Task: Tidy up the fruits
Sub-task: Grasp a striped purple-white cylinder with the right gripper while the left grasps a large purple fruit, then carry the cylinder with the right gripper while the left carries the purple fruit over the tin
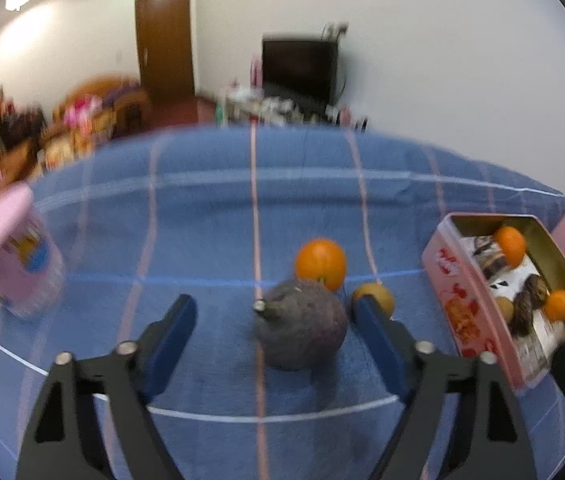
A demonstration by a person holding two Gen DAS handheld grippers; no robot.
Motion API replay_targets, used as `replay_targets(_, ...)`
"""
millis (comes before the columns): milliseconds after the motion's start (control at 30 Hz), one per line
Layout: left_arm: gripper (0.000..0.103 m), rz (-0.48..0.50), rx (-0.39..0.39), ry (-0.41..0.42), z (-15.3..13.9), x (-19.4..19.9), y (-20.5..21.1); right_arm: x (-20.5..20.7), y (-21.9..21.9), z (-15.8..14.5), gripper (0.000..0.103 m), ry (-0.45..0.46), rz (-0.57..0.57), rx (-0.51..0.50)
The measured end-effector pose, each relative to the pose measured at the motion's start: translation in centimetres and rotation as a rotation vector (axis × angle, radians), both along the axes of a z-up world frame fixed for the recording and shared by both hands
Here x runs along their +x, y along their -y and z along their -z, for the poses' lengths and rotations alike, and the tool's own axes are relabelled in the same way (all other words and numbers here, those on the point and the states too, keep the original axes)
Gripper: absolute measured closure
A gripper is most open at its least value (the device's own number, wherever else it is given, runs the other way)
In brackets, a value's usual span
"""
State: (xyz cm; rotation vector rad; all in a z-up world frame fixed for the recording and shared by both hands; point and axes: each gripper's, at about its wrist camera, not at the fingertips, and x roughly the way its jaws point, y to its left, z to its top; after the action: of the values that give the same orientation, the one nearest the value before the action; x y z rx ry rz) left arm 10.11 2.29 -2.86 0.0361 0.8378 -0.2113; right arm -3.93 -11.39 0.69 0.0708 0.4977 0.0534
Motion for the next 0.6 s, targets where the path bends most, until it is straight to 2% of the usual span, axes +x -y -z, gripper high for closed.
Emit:
replay_targets(133, 0.033, -0.016, 0.007, -0.072, 1.6, 1.2, 0.8, 0.0, 0.8, -0.1, 0.071, 0.002, 0.001, 0.009)
replay_targets(167, 0.035, -0.013, -0.001, -0.061, 1.5, 1.1, 0.7, 0.2, 0.9, -0.1, 0.071, -0.002, 0.0, 0.01)
replay_targets(267, 0.051, 0.022, -0.079, -0.06, 1.5, 0.9, 0.1, 0.6, 1.0, -0.1, 0.071, -0.013, -0.002, 0.017)
replay_targets(367, 0.051, 0.008, -0.106, -0.059, 1.5, 0.5, -0.6, 0.8, 0.8, 0.0, 0.071, -0.022, -0.004, 0.024)
replay_targets(433, 0.052, -0.034, -0.106, -0.043, 1.3, 0.0, -1.3, 0.9, 0.7, 0.0, 0.071, -0.018, -0.003, 0.021)
replay_targets(600, 0.052, -0.117, -0.102, 0.055, 0.2, -2.3, -2.5, 1.3, 0.8, 0.3, 0.071, -0.016, -0.003, 0.017)
